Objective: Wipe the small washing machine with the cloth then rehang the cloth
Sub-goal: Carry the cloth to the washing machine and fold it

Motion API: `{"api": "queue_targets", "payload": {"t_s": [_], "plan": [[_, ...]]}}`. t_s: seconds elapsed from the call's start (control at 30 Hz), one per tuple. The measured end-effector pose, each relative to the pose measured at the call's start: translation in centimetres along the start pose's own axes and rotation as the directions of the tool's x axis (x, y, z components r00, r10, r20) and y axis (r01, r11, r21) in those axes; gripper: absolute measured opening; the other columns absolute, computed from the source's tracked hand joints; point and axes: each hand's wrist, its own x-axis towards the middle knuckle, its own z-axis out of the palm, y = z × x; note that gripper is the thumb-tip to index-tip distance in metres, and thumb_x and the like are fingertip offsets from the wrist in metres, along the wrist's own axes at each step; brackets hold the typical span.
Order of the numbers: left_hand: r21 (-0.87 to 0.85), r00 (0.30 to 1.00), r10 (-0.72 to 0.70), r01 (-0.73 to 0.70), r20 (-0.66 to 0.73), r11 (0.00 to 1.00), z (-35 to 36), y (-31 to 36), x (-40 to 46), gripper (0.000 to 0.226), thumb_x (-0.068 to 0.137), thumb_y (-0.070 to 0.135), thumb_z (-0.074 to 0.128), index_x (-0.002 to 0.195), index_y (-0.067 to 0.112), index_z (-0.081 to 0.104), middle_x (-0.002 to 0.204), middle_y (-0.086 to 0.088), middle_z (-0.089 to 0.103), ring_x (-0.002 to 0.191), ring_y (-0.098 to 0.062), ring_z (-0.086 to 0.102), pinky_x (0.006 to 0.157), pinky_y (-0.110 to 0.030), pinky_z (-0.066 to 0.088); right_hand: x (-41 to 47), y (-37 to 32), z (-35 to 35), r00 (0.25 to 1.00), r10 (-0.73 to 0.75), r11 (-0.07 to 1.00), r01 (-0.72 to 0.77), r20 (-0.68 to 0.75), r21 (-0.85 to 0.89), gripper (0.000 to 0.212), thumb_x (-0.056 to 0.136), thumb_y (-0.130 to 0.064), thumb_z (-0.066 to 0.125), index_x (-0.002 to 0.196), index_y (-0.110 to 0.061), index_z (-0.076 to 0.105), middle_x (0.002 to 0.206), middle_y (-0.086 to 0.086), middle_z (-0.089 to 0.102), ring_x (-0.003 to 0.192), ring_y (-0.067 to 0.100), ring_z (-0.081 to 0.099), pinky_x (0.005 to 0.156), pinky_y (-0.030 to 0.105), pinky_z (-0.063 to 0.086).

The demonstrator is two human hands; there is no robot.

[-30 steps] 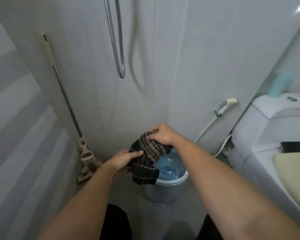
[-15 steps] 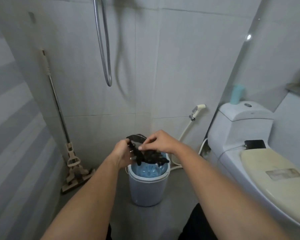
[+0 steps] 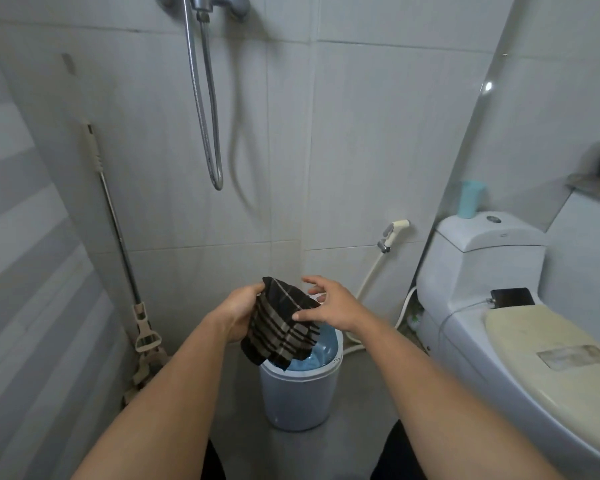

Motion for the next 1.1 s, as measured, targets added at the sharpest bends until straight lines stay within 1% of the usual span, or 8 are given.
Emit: {"api": "queue_targets", "payload": {"t_s": [0.1, 0.23, 0.37, 0.5, 0.6, 0.83, 1.0, 1.1], "plan": [[-0.013, 0.999, 0.042, -0.042, 0.006, 0.999, -0.1, 0.3, -0.3, 0.048, 0.098, 0.043, 0.045, 0.110, 0.005, 0.073, 0.111, -0.016, 0.074, 0.109, -0.033, 0.067, 0.100, -0.045, 0.049, 0.0, 0.6, 0.5, 1.000, 0.015, 0.997, -0.014, -0.014, 0.072, 0.093, 0.064, -0.043, 0.094, 0.145, -0.031, 0.051, 0.129, 0.001, 0.060, 0.116, 0.019, 0.061, 0.097, 0.032, 0.052], [0.014, 0.998, 0.051, -0.050, -0.032, 0.999, -0.1, 0.9, -0.7, 0.046, 0.097, 0.041, 0.049, 0.107, 0.003, 0.073, 0.107, -0.017, 0.075, 0.105, -0.032, 0.069, 0.096, -0.042, 0.052, 0.7, 1.1, 1.4, 0.999, -0.026, 0.987, 0.020, 0.039, 0.158, 0.031, 0.071, -0.024, 0.092, 0.098, -0.022, 0.078, 0.094, 0.004, 0.079, 0.089, 0.017, 0.075, 0.095, 0.047, 0.059], [0.068, 0.976, 0.092, -0.080, -0.197, 0.994, 0.1, 0.8, -1.0, 0.036, 0.099, 0.030, 0.048, 0.101, 0.002, 0.071, 0.103, -0.018, 0.074, 0.097, -0.032, 0.069, 0.089, -0.039, 0.054, 0.7, -0.1, 1.2, 0.995, 0.002, 0.976, -0.022, 0.095, 0.219, 0.013, 0.080, -0.019, 0.086, 0.089, -0.015, 0.077, 0.080, 0.000, 0.077, 0.074, 0.012, 0.073, 0.080, 0.029, 0.061], [0.012, 0.956, 0.147, -0.149, -0.253, 0.989, 0.1, 0.1, -1.1, 0.032, 0.096, 0.018, 0.042, 0.093, 0.004, 0.071, 0.091, -0.016, 0.073, 0.082, -0.028, 0.066, 0.070, -0.033, 0.050, 1.0, -0.4, 1.1, 0.992, 0.080, 0.942, -0.107, 0.097, 0.319, 0.026, 0.088, -0.028, 0.079, 0.099, -0.005, 0.076, 0.096, 0.013, 0.079, 0.091, 0.030, 0.075, 0.091, 0.041, 0.061], [-0.016, 0.962, 0.228, -0.233, -0.147, 0.972, -0.3, -0.6, -0.6, 0.036, 0.088, 0.016, 0.045, 0.119, 0.020, 0.062, 0.097, -0.009, 0.066, 0.085, -0.023, 0.058, 0.069, -0.031, 0.044, 1.4, 0.3, 1.2, 0.989, 0.137, 0.909, -0.147, 0.054, 0.389, 0.025, 0.092, -0.029, 0.074, 0.108, -0.009, 0.076, 0.106, 0.016, 0.078, 0.103, 0.034, 0.074, 0.097, 0.049, 0.057], [0.476, 0.933, 0.307, -0.359, 0.185, 0.803, -0.5, -2.3, 0.6, 0.092, 0.059, 0.019, 0.092, 0.138, 0.026, 0.045, 0.121, 0.001, 0.065, 0.107, -0.012, 0.066, 0.089, -0.026, 0.056, 1.3, 1.5, 0.7, 0.960, 0.259, 0.769, -0.273, 0.108, 0.578, 0.020, 0.102, -0.013, 0.057, 0.114, -0.008, 0.072, 0.111, 0.022, 0.075, 0.104, 0.037, 0.073, 0.092, 0.050, 0.059], [0.675, 0.899, 0.396, -0.411, 0.188, 0.613, -0.7, -2.7, 1.7, 0.040, 0.063, 0.022, 0.088, 0.097, 0.017, 0.067, 0.086, -0.003, 0.076, 0.079, -0.012, 0.072, 0.081, -0.039, 0.060, 0.6, 2.1, 0.3, 0.899, 0.398, 0.758, -0.434, 0.182, 0.487, 0.031, 0.096, -0.031, 0.067, 0.106, -0.002, 0.073, 0.107, 0.024, 0.076, 0.094, 0.036, 0.072, 0.096, 0.057, 0.056], [0.663, 0.893, 0.376, -0.439, 0.247, 0.607, -0.4, -1.7, 1.2, 0.018, 0.069, 0.016, 0.086, 0.077, 0.017, 0.070, 0.066, 0.002, 0.072, 0.061, -0.008, 0.067, 0.059, -0.028, 0.055, 0.4, 2.4, 0.3, 0.888, 0.331, 0.792, -0.445, 0.319, 0.418, 0.052, 0.083, -0.053, 0.079, 0.105, -0.006, 0.077, 0.112, 0.022, 0.075, 0.106, 0.038, 0.071, 0.092, 0.049, 0.059]]}}
